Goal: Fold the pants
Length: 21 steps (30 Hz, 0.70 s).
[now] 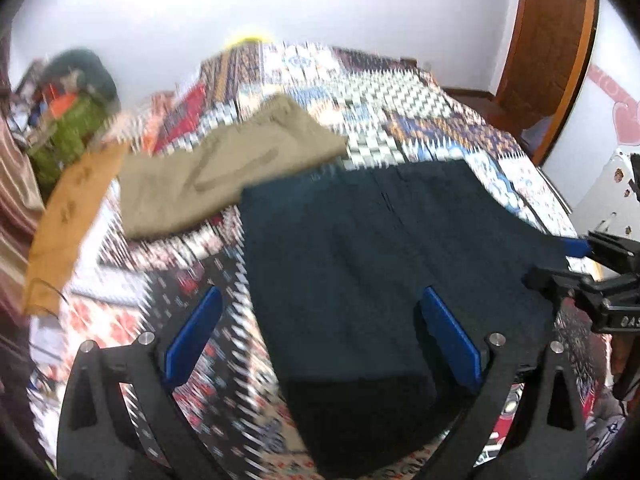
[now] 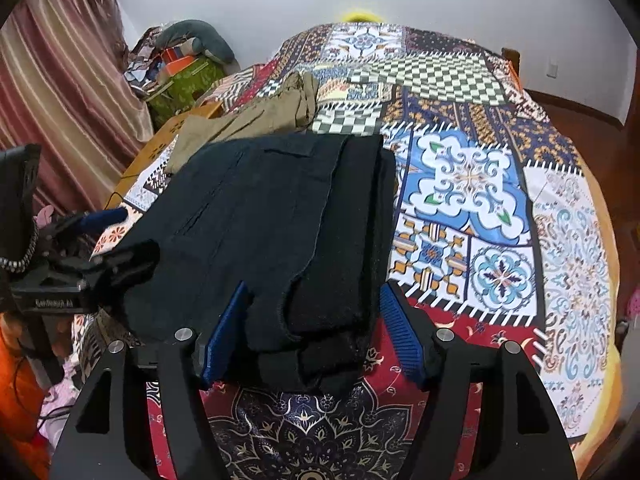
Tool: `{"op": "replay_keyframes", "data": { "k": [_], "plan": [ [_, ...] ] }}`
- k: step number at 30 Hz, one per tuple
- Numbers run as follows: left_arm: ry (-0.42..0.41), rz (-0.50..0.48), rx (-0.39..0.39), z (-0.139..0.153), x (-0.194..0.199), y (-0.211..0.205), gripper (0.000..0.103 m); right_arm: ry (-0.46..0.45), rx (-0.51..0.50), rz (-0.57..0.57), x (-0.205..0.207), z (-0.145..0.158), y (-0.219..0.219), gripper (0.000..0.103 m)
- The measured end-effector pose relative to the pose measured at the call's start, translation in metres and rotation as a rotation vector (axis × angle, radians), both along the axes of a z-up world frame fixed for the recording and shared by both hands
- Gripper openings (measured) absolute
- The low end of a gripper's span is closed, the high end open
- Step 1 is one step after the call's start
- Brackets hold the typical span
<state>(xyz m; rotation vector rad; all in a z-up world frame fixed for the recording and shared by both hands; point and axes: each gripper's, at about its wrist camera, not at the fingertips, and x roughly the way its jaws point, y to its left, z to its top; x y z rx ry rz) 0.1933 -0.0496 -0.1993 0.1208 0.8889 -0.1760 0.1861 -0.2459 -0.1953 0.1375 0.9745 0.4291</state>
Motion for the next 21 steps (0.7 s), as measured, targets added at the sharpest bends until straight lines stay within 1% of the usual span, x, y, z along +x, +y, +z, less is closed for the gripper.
{"op": "replay_keyframes", "data": {
  "k": [3, 6, 8, 11, 13, 17, 21],
  "plan": [
    [-0.050, 0.014, 0.033, 0.013, 0.017, 0.009, 0.101, -0.013, 0.003, -0.005, -0.001, 0.007, -0.003, 0.064],
    [-0.057, 0.022, 0.046, 0.018, 0.045, 0.020, 0.101, -0.030, 0.003, -0.025, -0.004, 0.015, -0.010, 0.064],
    [-0.043, 0.027, 0.060, 0.016, 0.067, 0.027, 0.101, -0.031, 0.000, -0.040, -0.006, 0.018, -0.014, 0.065],
    [0.012, 0.008, 0.085, 0.002, 0.105, 0.032, 0.101, -0.031, -0.010, -0.065, -0.009, 0.021, -0.023, 0.065],
    [0.038, 0.003, 0.134, -0.012, 0.128, 0.031, 0.101, -0.028, -0.016, -0.085, -0.013, 0.023, -0.029, 0.065],
    [0.086, -0.017, 0.224, -0.043, 0.157, 0.029, 0.101, -0.004, -0.023, -0.123, -0.022, 0.022, -0.042, 0.065],
    [0.135, -0.022, 0.223, -0.065, 0.171, 0.030, 0.101, 0.058, -0.038, -0.129, -0.027, 0.009, -0.047, 0.065]
  ]
}}
